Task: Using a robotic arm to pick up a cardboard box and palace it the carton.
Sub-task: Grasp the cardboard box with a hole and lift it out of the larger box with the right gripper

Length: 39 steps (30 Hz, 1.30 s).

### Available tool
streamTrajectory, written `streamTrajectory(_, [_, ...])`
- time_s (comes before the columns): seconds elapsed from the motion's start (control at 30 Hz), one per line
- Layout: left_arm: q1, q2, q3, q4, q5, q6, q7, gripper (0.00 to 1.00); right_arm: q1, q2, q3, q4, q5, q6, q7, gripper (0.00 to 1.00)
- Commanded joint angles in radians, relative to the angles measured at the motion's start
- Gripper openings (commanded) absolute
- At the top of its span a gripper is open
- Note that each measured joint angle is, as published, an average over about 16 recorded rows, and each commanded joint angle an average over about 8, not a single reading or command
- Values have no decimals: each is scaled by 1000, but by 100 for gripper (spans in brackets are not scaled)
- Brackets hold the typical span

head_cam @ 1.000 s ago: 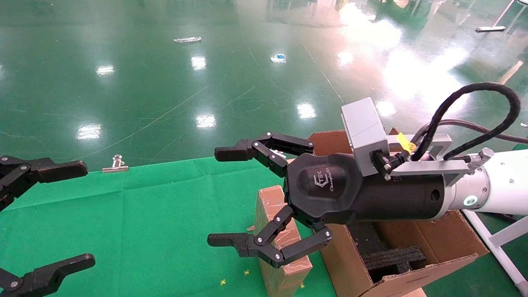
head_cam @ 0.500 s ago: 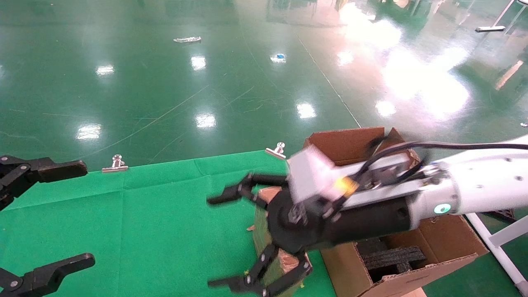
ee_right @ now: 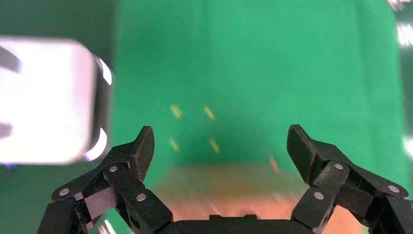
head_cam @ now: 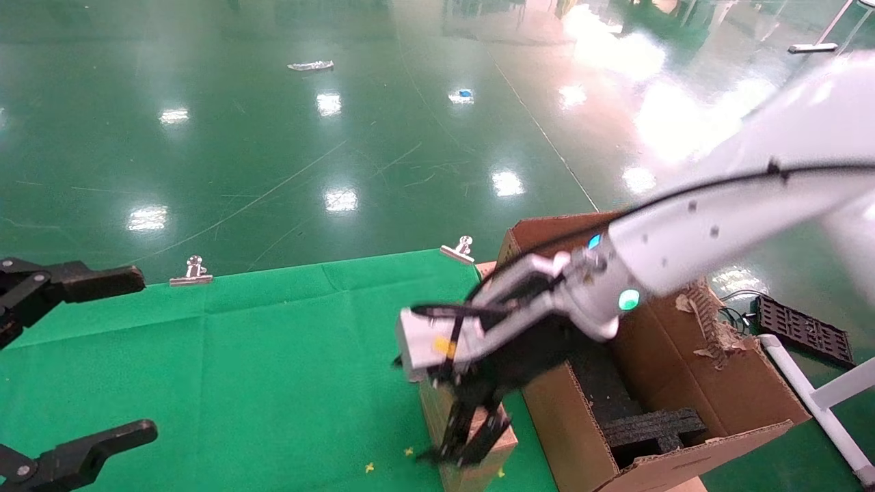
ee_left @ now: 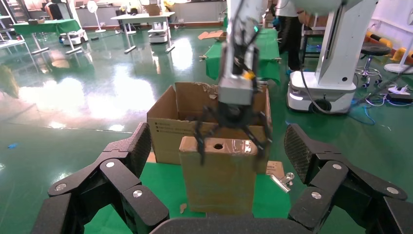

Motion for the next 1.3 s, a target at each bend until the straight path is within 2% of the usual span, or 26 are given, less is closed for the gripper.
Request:
streamTrajectory(0.03, [0,0,0,0,0,0,0,100,75,-5,-61,-1,-24,-3,40,100])
streamTrajectory(0.3, [0,0,1,0,-1,0,0,100,341,-30,-352,-1,-34,-4,110,100])
streamTrajectory(0.43, [0,0,1,0,-1,0,1,100,416,-60,-486,-1,-35,5,139,100])
streamTrajectory(0.57, [0,-1,1,0,-1,-1,1,100,458,-85,-568,0,-15,17,154,100])
streamTrajectory(0.77, [0,-1,2,0,-1,-1,1,100,484,-111,-636,0,8,37,175,100])
streamTrajectory(0.87, [0,-1,2,0,-1,-1,1,100,484,-113,-656,-9,20,50,227,100])
streamTrajectory(1.07, [-1,-1,2,0,-2,-1,1,100,478,-94,-667,-70,68,84,450,100])
streamTrajectory(1.3, [-1,-1,3,0,-2,-1,1,100,455,-111,-685,-217,123,75,675,100])
